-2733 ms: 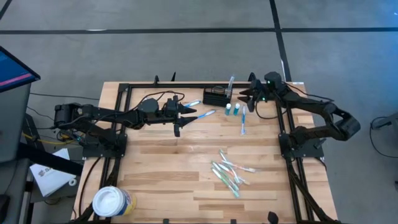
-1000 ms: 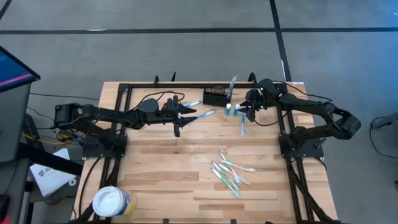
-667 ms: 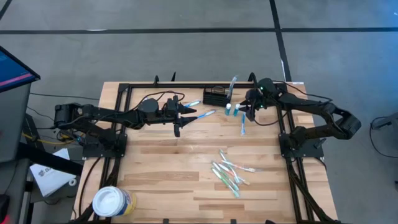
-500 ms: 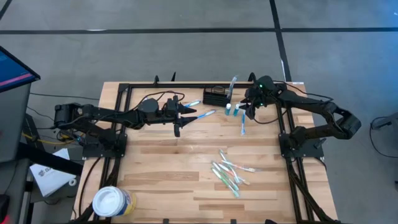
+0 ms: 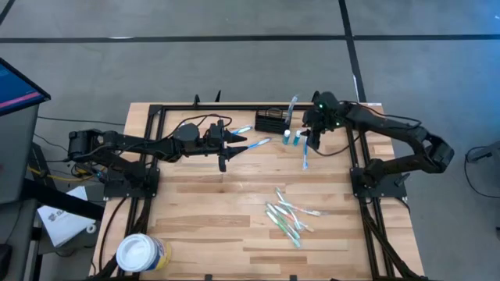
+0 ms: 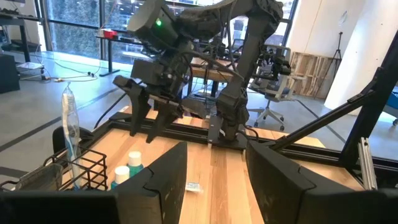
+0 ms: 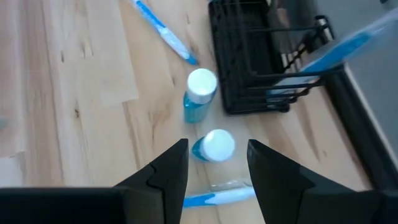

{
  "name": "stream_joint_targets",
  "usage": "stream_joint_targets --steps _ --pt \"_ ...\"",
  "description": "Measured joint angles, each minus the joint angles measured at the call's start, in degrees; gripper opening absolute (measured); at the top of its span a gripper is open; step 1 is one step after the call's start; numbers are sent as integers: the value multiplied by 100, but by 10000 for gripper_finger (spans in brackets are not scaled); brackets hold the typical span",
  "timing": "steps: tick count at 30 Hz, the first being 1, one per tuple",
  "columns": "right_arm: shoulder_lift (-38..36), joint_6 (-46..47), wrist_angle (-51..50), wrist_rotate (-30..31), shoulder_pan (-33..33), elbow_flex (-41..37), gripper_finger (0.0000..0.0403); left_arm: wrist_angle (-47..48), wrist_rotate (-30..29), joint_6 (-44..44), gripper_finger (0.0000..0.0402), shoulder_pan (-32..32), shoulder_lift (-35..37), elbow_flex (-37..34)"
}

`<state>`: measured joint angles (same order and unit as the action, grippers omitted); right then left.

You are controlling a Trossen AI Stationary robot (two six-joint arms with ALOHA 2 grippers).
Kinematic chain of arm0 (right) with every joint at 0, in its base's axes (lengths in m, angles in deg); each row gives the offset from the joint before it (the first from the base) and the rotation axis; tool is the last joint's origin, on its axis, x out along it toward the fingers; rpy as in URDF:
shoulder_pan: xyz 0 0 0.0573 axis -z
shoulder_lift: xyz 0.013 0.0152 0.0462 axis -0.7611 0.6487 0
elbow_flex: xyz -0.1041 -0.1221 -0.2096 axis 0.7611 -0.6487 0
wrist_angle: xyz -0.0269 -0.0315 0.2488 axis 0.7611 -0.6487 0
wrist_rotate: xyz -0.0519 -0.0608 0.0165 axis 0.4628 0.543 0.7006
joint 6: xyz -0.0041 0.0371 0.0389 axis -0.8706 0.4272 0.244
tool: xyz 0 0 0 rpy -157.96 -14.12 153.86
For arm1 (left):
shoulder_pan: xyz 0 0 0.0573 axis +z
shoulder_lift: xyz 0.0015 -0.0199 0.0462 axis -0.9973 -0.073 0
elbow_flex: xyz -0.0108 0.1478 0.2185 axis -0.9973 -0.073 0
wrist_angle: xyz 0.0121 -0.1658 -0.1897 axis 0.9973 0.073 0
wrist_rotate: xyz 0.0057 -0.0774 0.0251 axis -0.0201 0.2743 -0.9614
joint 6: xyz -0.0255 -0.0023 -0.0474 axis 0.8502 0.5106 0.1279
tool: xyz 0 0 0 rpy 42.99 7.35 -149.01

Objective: Pick & Place toothbrushing station
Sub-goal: Put the mouthwash into the mesh organizer

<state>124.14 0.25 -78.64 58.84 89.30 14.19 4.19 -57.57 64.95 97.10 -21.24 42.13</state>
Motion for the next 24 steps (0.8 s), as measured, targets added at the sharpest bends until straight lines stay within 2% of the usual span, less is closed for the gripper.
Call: stream_joint_targets --steps 5,10,15,19,24 --pt "38 431 -582 121 2 430 154 20 0 1 157 -1 0 0" --pt "378 1462 -1392 121 56 910 154 19 0 6 157 -2 0 0" --pt "945 2460 -1538 120 211 1171 154 20 0 17 157 -2 0 0" --pt "1309 2615 -1728 -18 325 1333 154 31 0 17 157 -2 0 0" --pt "1417 2706 -1817 -74 313 1370 154 35 0 20 157 -2 0 0"
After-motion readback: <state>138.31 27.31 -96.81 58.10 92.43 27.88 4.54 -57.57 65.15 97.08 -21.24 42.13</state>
